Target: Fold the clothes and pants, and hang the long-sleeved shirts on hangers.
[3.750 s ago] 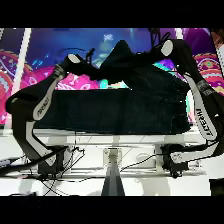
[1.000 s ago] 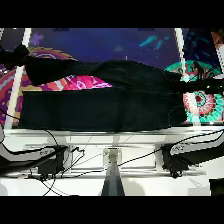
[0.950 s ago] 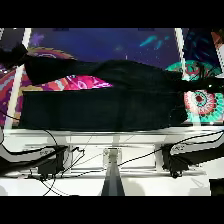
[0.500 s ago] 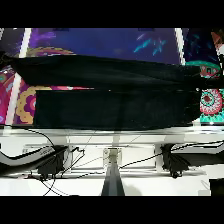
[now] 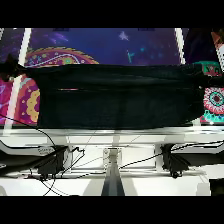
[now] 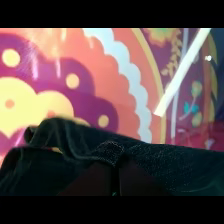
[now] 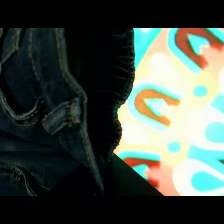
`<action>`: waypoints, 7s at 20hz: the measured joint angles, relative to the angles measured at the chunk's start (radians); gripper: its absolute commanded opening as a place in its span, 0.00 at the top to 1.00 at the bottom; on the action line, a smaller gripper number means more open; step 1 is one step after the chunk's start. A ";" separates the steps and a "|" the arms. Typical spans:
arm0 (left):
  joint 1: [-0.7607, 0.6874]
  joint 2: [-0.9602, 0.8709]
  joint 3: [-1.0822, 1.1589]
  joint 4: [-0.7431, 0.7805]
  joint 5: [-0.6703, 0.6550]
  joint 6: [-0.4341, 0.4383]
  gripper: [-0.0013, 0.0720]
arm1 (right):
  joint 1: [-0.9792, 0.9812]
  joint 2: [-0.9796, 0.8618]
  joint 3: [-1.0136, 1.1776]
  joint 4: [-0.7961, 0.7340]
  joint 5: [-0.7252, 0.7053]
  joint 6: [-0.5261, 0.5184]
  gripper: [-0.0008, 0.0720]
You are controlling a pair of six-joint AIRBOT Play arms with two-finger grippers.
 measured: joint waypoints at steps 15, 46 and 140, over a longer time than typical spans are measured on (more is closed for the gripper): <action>-0.108 -0.218 0.000 -0.431 0.385 0.311 0.02 | 0.138 -0.035 0.001 -0.005 -0.327 0.021 0.22; -0.120 0.457 -0.116 0.126 -0.047 0.479 0.94 | -0.294 0.263 -0.182 -0.348 0.338 0.398 0.42; -0.140 -0.092 -0.324 -0.961 0.691 0.747 0.01 | 0.283 -0.135 0.061 0.513 -0.793 0.539 0.00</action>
